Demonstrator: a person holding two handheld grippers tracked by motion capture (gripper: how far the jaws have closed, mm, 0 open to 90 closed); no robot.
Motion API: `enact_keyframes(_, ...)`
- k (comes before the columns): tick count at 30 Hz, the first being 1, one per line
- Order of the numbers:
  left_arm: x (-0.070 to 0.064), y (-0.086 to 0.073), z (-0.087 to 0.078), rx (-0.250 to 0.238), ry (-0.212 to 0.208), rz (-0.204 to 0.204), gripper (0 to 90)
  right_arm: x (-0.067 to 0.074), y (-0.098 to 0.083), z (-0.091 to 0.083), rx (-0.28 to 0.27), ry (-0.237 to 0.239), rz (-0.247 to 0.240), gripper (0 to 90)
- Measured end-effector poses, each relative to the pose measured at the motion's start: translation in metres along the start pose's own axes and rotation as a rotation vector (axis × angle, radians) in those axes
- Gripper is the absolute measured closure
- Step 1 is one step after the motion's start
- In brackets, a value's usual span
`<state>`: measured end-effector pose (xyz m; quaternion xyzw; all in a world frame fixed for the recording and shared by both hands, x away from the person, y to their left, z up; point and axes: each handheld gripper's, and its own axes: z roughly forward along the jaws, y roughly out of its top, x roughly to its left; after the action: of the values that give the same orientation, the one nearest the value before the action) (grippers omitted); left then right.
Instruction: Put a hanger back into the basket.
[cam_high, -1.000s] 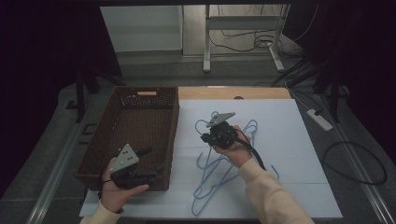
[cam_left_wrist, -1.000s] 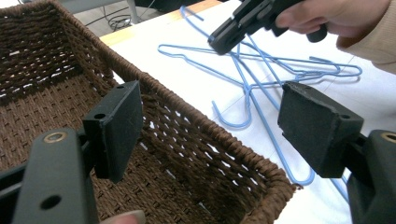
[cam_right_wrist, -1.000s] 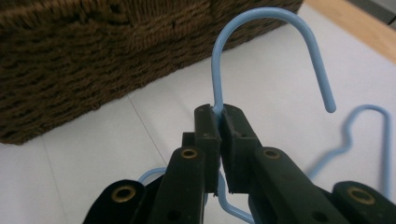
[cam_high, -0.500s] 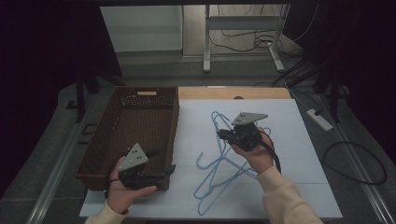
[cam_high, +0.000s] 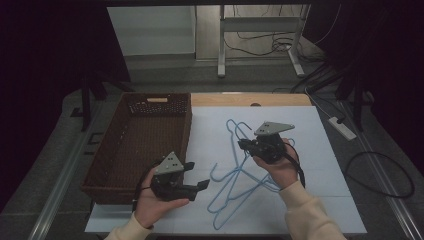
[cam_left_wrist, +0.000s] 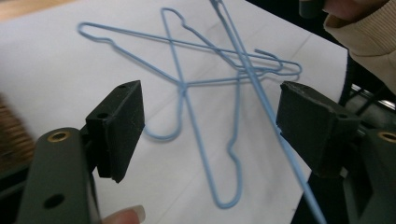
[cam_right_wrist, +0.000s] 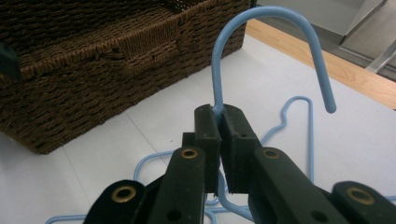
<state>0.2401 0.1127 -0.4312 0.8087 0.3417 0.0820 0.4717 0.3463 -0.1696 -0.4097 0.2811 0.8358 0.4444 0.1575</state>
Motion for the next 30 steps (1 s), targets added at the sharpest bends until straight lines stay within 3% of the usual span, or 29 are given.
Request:
enact_keyframes(4,-0.008,0.006,0.017,0.035,-0.032,0.011,24.6,0.002,0.000,-0.001,-0.007,0.003,0.001,86.3)
enact_keyframes(12,-0.019,0.018,0.044,0.052,-0.080,0.007,26.2,0.007,-0.001,-0.002,-0.021,0.007,0.001,86.3)
enact_keyframes(15,-0.021,0.019,0.050,0.050,-0.094,0.002,29.7,0.009,-0.002,-0.003,-0.024,0.010,0.005,86.3)
enact_keyframes(18,-0.024,0.021,0.065,0.081,-0.111,-0.003,33.7,0.011,-0.003,-0.005,-0.037,0.015,0.006,86.3)
enact_keyframes(27,-0.019,0.020,0.087,0.138,-0.144,-0.030,61.7,0.013,-0.002,-0.011,-0.062,0.025,0.002,86.3)
enact_keyframes(30,-0.018,0.021,0.087,0.132,-0.155,-0.042,77.1,0.013,-0.002,-0.014,-0.070,0.025,0.004,86.3)
